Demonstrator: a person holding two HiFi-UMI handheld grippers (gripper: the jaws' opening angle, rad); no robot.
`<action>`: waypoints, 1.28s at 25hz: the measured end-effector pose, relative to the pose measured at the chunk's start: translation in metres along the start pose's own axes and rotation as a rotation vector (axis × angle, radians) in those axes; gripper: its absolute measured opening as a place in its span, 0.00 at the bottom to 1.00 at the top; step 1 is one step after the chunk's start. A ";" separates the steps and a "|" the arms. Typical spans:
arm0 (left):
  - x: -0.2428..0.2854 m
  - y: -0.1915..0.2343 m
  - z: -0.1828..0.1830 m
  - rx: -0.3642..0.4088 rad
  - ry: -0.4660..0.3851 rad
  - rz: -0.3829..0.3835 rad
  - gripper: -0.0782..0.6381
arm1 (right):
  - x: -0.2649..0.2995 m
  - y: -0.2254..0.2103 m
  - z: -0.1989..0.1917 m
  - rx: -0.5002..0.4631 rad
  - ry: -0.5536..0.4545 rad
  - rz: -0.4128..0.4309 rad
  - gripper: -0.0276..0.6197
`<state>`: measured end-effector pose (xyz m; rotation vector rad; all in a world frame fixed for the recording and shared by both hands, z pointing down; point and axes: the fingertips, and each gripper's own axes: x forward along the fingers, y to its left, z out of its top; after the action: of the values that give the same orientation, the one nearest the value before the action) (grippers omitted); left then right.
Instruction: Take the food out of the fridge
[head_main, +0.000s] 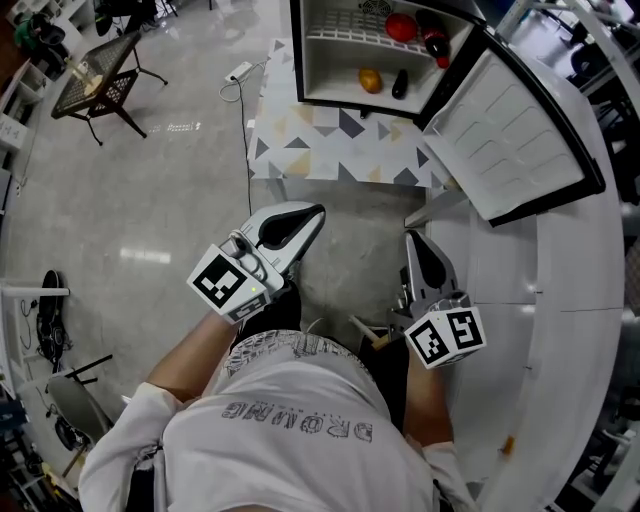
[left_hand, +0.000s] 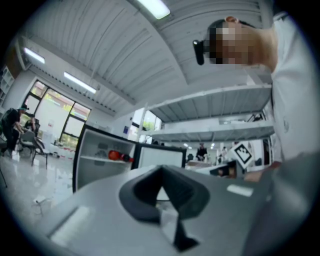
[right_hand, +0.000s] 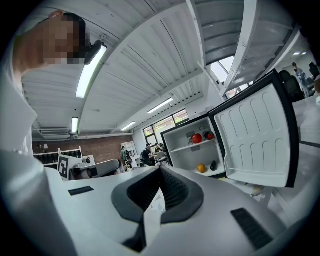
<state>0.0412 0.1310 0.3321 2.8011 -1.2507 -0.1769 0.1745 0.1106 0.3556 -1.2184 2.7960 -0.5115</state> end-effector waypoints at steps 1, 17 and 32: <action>0.002 0.006 0.000 0.000 0.001 -0.004 0.12 | 0.006 -0.002 0.000 0.001 0.000 -0.004 0.03; 0.037 0.141 0.008 -0.017 0.009 -0.050 0.12 | 0.136 -0.022 0.016 0.009 -0.002 -0.063 0.03; 0.058 0.240 0.019 -0.036 0.006 -0.106 0.12 | 0.228 -0.027 0.031 0.008 -0.009 -0.129 0.03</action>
<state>-0.1000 -0.0728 0.3356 2.8361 -1.0874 -0.1941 0.0416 -0.0794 0.3547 -1.4031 2.7172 -0.5226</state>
